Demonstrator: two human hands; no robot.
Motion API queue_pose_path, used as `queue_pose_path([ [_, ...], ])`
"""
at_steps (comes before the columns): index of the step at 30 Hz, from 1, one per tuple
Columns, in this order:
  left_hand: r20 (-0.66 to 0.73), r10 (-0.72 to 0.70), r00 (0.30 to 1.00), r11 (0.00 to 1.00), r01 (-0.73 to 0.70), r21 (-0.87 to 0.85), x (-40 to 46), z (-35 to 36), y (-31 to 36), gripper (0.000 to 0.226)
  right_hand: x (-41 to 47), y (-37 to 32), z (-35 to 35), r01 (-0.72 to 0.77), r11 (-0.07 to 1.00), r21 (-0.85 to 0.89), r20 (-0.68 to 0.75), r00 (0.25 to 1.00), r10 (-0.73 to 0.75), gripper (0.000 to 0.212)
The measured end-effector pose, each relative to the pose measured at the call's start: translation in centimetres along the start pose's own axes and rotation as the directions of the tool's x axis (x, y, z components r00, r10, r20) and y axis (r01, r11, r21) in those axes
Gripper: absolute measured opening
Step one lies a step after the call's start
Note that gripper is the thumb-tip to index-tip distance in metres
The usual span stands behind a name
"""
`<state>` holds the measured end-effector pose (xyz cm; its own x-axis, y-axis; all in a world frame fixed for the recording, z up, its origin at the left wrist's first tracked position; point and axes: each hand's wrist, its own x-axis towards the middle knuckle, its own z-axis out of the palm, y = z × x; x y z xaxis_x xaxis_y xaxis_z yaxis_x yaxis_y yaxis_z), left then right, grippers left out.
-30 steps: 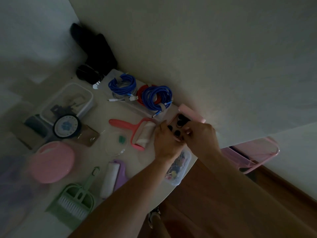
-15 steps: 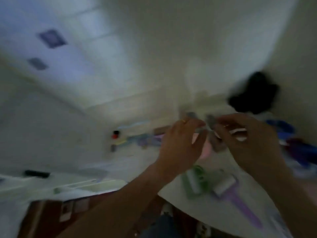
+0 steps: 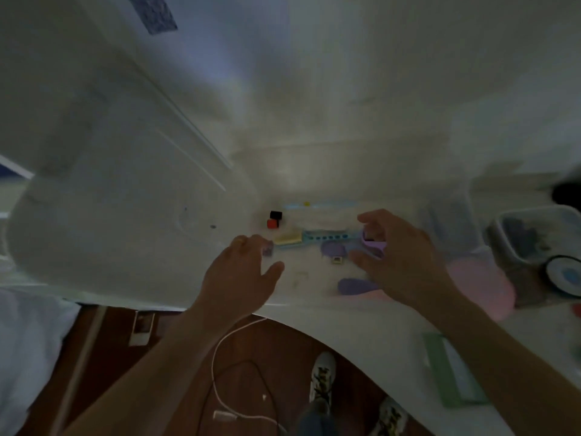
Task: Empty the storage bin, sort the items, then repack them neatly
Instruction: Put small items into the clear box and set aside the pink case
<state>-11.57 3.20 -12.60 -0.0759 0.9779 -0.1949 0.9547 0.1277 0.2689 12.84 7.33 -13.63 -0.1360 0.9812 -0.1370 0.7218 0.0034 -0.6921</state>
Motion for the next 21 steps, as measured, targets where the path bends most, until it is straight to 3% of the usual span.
queue_pose_path([
  [6,0.082,-0.154,0.985,0.961,0.169,-0.22,10.1,2.8,-0.8,0.043,5.7,-3.4,4.8,-0.042,0.998,0.039,0.094,0.995,0.038,0.041],
  [8,0.048,-0.155,0.987,0.98,0.16,-0.119,13.9,5.4,-1.5,0.037,8.7,-3.9,7.3,-0.046,0.998,0.053,0.13,0.991,0.039,0.037],
  [12,0.052,-0.033,0.998,0.966,0.018,0.258,18.1,11.1,-3.6,0.028,12.5,-2.4,11.9,-0.169,0.984,0.051,0.157,0.975,0.159,0.037],
  [21,-0.058,-0.085,0.995,0.955,0.098,0.281,21.3,14.1,-3.7,0.025,13.5,0.3,12.9,-0.248,0.969,0.01,0.19,0.952,0.241,0.04],
])
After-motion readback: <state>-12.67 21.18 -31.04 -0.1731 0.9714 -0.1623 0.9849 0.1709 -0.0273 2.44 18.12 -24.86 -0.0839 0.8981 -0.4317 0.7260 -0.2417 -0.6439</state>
